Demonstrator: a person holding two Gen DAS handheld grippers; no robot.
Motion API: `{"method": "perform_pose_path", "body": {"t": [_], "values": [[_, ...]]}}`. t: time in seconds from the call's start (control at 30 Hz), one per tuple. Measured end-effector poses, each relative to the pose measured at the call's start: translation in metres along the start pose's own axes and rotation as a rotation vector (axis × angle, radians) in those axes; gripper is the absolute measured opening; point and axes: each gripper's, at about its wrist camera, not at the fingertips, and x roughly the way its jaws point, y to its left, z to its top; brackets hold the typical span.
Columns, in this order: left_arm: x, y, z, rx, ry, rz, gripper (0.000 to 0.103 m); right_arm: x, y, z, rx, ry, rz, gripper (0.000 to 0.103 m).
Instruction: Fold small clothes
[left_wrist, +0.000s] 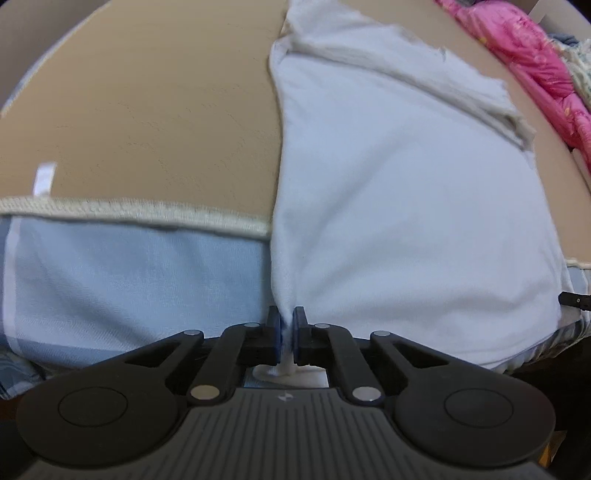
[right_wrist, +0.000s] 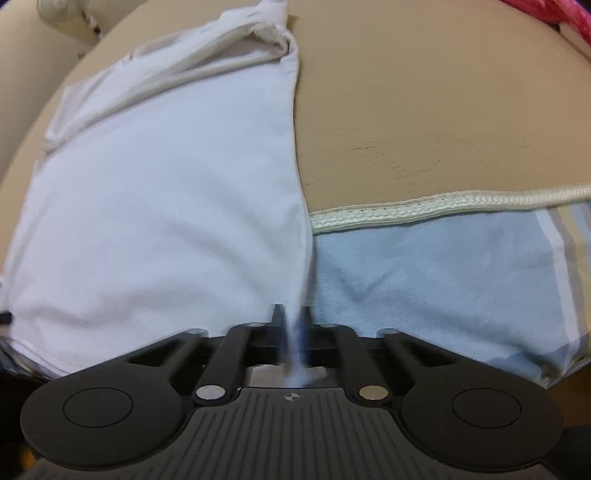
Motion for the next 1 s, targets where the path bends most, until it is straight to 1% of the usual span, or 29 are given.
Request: {"method": "perform_pose_path", "body": {"t": [0.07,0.13,0.27,0.37,0.43,0.5,0.57,0.6,0.67,0.73,0.77,0.8,0.83,0.87,0.93,0.97,1.0], "values": [[-0.022,-0.002,-0.002,-0.003,-0.057,-0.047,0.005,-0.020,-0.006,0.004,0.049,-0.057,0.056,0.005],[-0.046,-0.003,-0.004,0.000,-0.113,-0.088,0.005,-0.051,-0.009,0.006,0.081,-0.146,0.144,0.005],[-0.099,-0.004,-0.015,0.026,-0.213,-0.167,0.004,-0.108,-0.015,0.004,0.101,-0.274,0.260,0.004],[-0.147,0.005,-0.024,0.026,-0.282,-0.229,0.004,-0.148,-0.024,-0.005,0.130,-0.340,0.330,0.004],[-0.183,0.011,-0.028,0.035,-0.341,-0.274,0.004,-0.176,-0.033,-0.014,0.144,-0.381,0.389,0.004],[-0.219,0.017,-0.037,0.041,-0.396,-0.314,0.004,-0.201,-0.037,-0.025,0.138,-0.418,0.437,0.004],[-0.243,0.023,-0.041,0.043,-0.433,-0.335,0.004,-0.218,-0.038,-0.033,0.129,-0.439,0.479,0.004],[-0.247,0.025,-0.040,0.031,-0.438,-0.343,0.004,-0.223,-0.039,-0.034,0.127,-0.444,0.497,0.004],[-0.242,0.029,-0.028,0.003,-0.434,-0.360,0.004,-0.222,-0.040,-0.028,0.136,-0.439,0.522,0.004],[-0.221,0.033,-0.001,-0.019,-0.421,-0.374,0.005,-0.206,-0.040,-0.003,0.134,-0.436,0.524,0.004],[-0.202,0.035,0.019,-0.037,-0.403,-0.377,0.005,-0.197,-0.042,0.012,0.139,-0.428,0.508,0.004],[-0.181,0.037,0.044,-0.050,-0.384,-0.382,0.005,-0.181,-0.043,0.035,0.149,-0.413,0.485,0.004],[-0.159,0.037,0.068,-0.066,-0.367,-0.376,0.005,-0.162,-0.044,0.061,0.153,-0.401,0.475,0.004],[-0.133,0.037,0.098,-0.083,-0.356,-0.355,0.005,-0.147,-0.044,0.082,0.153,-0.390,0.464,0.004],[-0.087,0.043,0.148,-0.152,-0.335,-0.348,0.008,-0.097,-0.044,0.140,0.164,-0.378,0.389,0.006],[-0.064,0.048,0.169,-0.193,-0.315,-0.331,0.010,-0.077,-0.045,0.158,0.183,-0.386,0.350,0.006],[-0.046,0.054,0.186,-0.237,-0.300,-0.281,0.011,-0.058,-0.050,0.177,0.225,-0.392,0.278,0.007]]}}
